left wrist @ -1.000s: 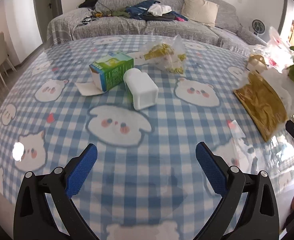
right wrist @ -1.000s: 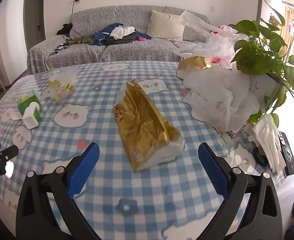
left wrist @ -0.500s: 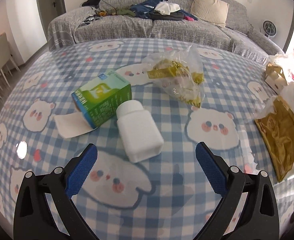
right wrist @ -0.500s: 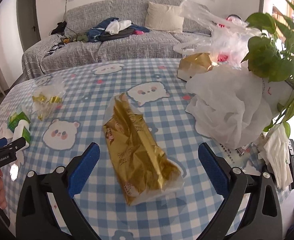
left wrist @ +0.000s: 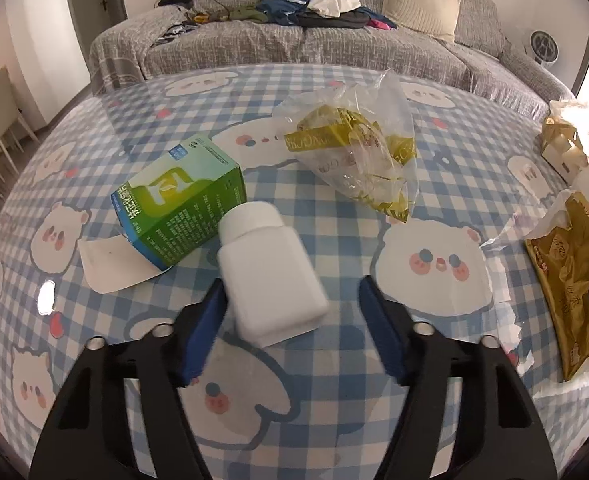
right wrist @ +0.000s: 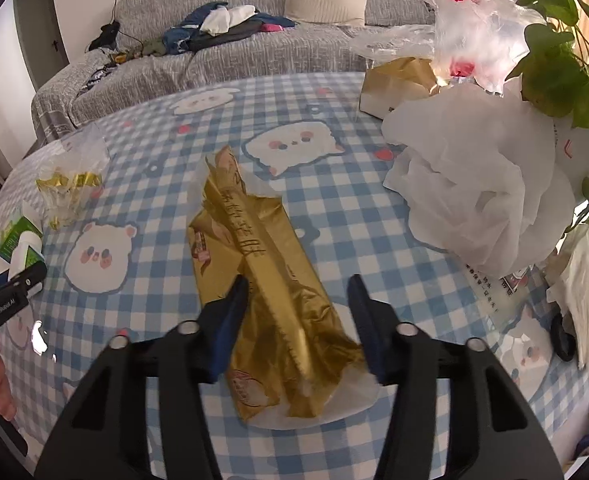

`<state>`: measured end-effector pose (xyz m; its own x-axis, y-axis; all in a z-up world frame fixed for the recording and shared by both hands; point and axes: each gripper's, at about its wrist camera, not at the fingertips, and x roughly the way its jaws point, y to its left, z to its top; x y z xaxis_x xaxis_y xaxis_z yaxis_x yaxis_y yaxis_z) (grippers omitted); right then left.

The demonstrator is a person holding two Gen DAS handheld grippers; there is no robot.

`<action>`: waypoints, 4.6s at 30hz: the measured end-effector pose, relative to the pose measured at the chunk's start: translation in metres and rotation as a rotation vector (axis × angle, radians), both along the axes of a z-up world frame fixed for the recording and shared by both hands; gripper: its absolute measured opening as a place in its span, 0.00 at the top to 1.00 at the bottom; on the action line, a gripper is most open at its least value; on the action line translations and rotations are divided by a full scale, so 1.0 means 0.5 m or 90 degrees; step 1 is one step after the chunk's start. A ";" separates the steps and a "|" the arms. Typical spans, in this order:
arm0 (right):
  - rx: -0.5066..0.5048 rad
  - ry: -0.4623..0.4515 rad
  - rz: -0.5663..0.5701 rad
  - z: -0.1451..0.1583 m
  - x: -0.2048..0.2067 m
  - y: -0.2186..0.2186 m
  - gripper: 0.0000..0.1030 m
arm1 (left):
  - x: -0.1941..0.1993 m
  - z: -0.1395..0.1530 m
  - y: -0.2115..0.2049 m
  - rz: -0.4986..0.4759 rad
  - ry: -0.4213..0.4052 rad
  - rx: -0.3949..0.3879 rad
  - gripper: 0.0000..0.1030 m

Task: Collect trash
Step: 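Grasp the gold paper bag with the right tool while the left tool grasps the white bottle, then lift the gold bag with the right tool while the left tool lifts the white bottle, then carry the white bottle with the left tool while the right tool carries the gold bag to the bin, then open the left tool over the black bin to drop the white bottle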

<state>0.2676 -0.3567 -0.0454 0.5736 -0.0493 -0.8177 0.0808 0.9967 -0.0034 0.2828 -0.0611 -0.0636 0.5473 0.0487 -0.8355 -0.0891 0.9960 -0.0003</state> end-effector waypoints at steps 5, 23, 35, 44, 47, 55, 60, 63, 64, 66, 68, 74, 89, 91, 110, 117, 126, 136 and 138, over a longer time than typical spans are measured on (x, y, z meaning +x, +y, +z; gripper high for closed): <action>-0.008 0.009 -0.004 -0.006 0.001 0.001 0.76 | 0.007 -0.006 0.004 0.002 0.005 -0.006 0.55; -0.022 0.001 0.013 0.006 -0.021 0.022 0.95 | -0.037 0.013 -0.005 -0.013 -0.008 -0.011 0.55; -0.023 -0.019 0.014 0.039 -0.090 0.038 0.95 | -0.121 0.044 -0.012 -0.026 -0.017 -0.017 0.55; -0.019 -0.034 0.018 0.061 -0.157 0.055 0.95 | -0.199 0.063 -0.015 -0.036 -0.018 -0.032 0.55; -0.019 -0.035 0.023 0.066 -0.181 0.061 0.95 | -0.227 0.066 -0.016 -0.040 -0.019 -0.036 0.55; -0.025 -0.038 0.032 0.075 -0.240 0.078 0.95 | -0.298 0.076 -0.019 -0.052 -0.024 -0.051 0.55; -0.025 -0.041 0.035 0.086 -0.288 0.081 0.95 | -0.343 0.085 -0.021 -0.059 -0.026 -0.056 0.55; -0.019 -0.043 0.036 0.092 -0.324 0.082 0.95 | -0.377 0.093 -0.019 -0.063 -0.033 -0.057 0.55; -0.015 -0.045 0.037 0.095 -0.339 0.082 0.95 | -0.392 0.094 -0.019 -0.064 -0.035 -0.059 0.55; -0.010 -0.050 0.037 0.100 -0.362 0.080 0.95 | -0.417 0.096 -0.017 -0.066 -0.038 -0.063 0.55; -0.004 -0.055 0.036 0.103 -0.390 0.076 0.95 | -0.441 0.098 -0.018 -0.070 -0.041 -0.066 0.55; -0.004 -0.073 0.040 0.112 -0.470 0.070 0.95 | -0.517 0.090 -0.026 -0.083 -0.045 -0.072 0.55; -0.015 -0.057 0.055 0.048 -0.607 0.081 0.95 | -0.641 0.040 -0.038 -0.097 -0.028 -0.079 0.55; -0.016 -0.050 0.058 0.037 -0.624 0.086 0.95 | -0.658 0.031 -0.039 -0.096 -0.025 -0.079 0.55; -0.023 -0.012 0.044 -0.048 -0.740 0.096 0.95 | -0.753 -0.057 -0.060 -0.110 0.007 -0.082 0.55; -0.028 0.007 0.040 -0.096 -0.744 0.105 0.95 | -0.762 -0.095 -0.065 -0.104 0.018 -0.060 0.55; -0.035 0.036 0.034 -0.155 -0.717 0.111 0.95 | -0.734 -0.169 -0.066 -0.084 0.052 -0.031 0.55; -0.041 0.047 0.017 -0.173 -0.704 0.106 0.95 | -0.707 -0.236 -0.101 -0.094 0.080 -0.031 0.55; -0.041 0.042 0.015 -0.169 -0.706 0.105 0.95 | -0.706 -0.238 -0.109 -0.102 0.079 -0.034 0.55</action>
